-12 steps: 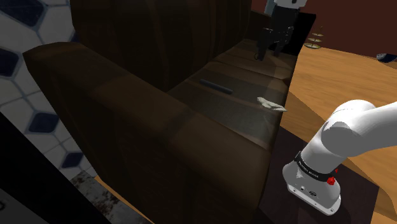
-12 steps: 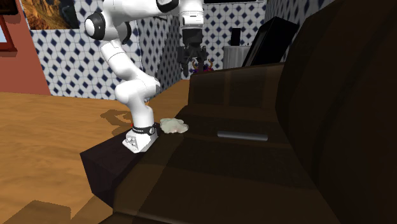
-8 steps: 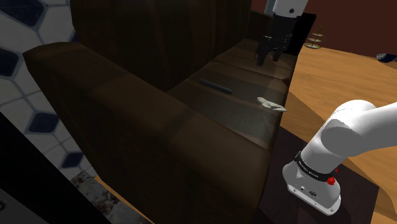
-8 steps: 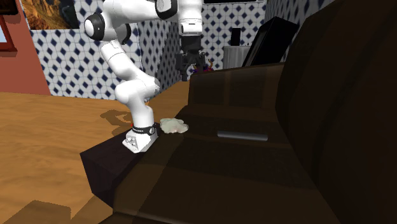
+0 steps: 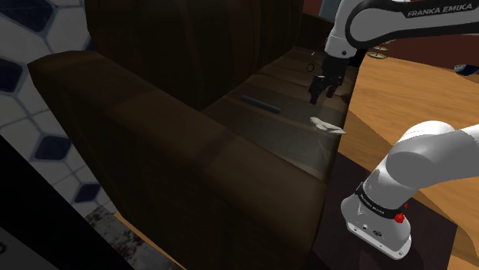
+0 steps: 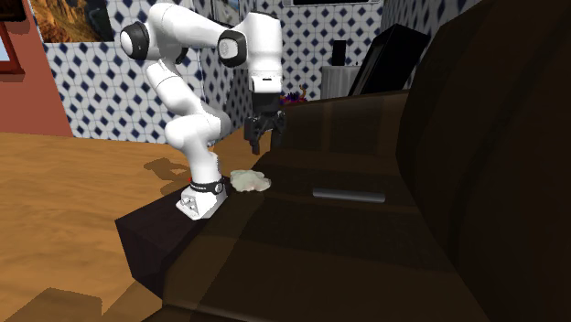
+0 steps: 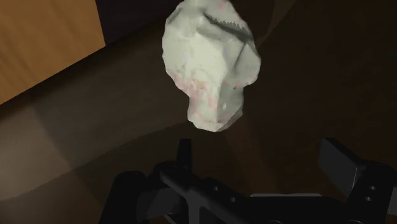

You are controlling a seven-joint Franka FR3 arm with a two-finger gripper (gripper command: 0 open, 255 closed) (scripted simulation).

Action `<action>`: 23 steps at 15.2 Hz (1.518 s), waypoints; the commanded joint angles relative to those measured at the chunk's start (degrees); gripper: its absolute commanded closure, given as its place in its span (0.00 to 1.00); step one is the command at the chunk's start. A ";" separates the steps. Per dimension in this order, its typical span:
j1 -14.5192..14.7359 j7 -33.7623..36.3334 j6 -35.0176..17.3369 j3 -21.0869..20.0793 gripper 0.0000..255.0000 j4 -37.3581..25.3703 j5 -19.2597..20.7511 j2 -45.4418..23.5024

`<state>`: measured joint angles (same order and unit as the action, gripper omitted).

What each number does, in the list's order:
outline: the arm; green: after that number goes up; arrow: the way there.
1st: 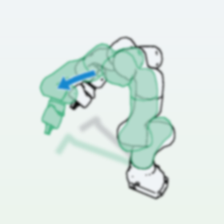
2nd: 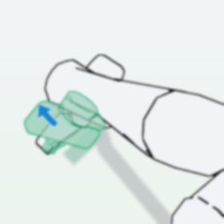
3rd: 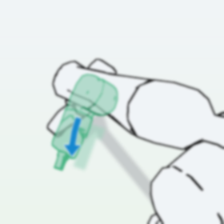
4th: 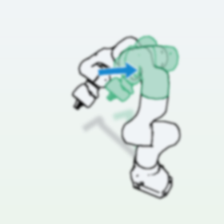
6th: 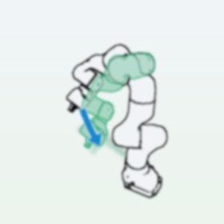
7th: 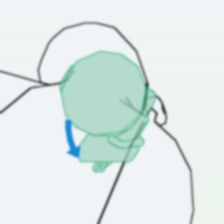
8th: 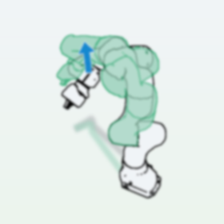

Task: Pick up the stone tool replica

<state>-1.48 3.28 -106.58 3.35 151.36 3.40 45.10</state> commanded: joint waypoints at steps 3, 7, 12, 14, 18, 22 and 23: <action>-1.20 -1.96 -7.79 2.04 0.00 5.58 1.86 -2.73; -1.75 -2.62 -12.19 2.92 0.00 8.40 2.70 -4.51; -1.87 -2.47 -17.67 3.27 0.00 11.39 3.08 -7.00; -1.87 -2.47 -17.67 3.27 0.00 11.40 3.08 -6.99; -1.90 -2.52 -17.75 3.31 1.00 11.34 3.10 -7.13; -1.88 -2.50 -17.74 3.29 1.00 11.34 3.09 -7.11; -1.89 -2.51 -17.74 3.30 1.00 11.33 3.10 -7.12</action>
<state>-3.38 0.77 -124.34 6.65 162.66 6.51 38.00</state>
